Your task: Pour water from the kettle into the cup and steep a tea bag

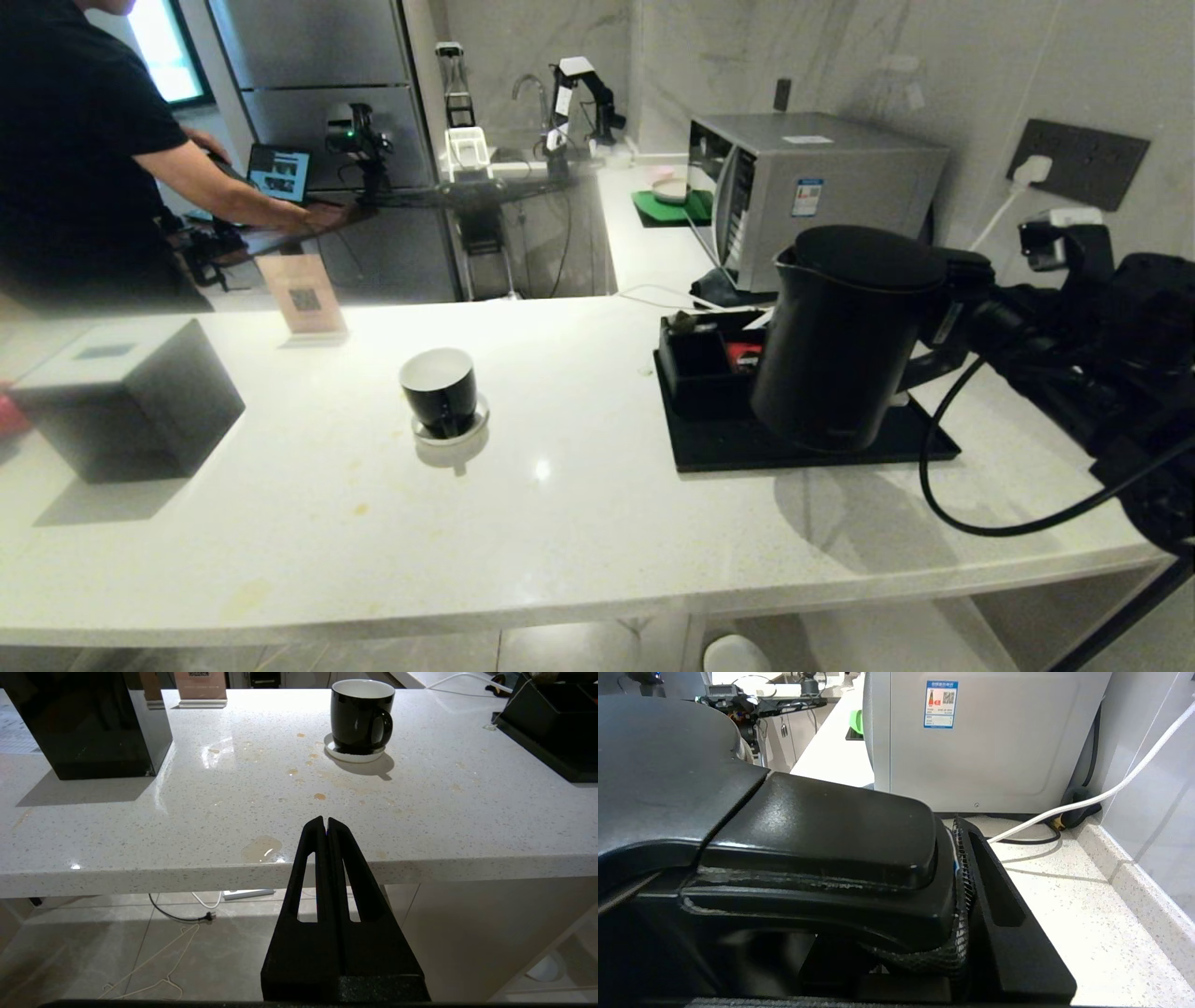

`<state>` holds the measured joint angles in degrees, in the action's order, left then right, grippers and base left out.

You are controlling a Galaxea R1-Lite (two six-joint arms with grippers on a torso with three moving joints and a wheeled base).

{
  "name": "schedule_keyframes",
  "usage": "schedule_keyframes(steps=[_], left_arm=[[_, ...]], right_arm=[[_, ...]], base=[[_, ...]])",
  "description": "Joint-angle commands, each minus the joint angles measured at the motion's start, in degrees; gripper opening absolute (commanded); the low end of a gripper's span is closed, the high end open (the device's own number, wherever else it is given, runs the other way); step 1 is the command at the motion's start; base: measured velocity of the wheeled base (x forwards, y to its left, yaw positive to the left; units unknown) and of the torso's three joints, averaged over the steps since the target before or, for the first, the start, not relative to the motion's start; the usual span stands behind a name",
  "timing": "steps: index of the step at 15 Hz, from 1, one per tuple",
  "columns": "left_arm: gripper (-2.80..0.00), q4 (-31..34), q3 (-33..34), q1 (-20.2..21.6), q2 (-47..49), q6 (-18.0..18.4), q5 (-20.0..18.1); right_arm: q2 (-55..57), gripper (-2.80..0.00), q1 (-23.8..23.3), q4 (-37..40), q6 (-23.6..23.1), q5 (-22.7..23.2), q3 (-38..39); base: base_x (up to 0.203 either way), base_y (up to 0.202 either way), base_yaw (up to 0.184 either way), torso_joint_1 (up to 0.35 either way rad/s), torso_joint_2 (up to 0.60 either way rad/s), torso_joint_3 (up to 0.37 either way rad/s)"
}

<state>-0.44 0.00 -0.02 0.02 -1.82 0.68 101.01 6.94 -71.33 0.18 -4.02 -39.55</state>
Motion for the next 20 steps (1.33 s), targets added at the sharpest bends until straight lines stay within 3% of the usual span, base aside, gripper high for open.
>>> schedule_keyframes(steps=[1,20], left_arm=[[-2.8,-0.03,0.0,0.02,-0.01,-0.03,0.02],[-2.8,-0.05,0.0,0.02,0.06,-0.03,0.02]], right_arm=[[-0.36,-2.8,0.01,-0.43,-0.01,-0.02,0.17],[0.5,-2.8,3.24,-0.48,0.08,-0.02,0.0]], base=[[0.0,0.0,0.0,0.0,0.0,0.0],[0.0,0.0,0.0,0.0,0.0,0.0]])
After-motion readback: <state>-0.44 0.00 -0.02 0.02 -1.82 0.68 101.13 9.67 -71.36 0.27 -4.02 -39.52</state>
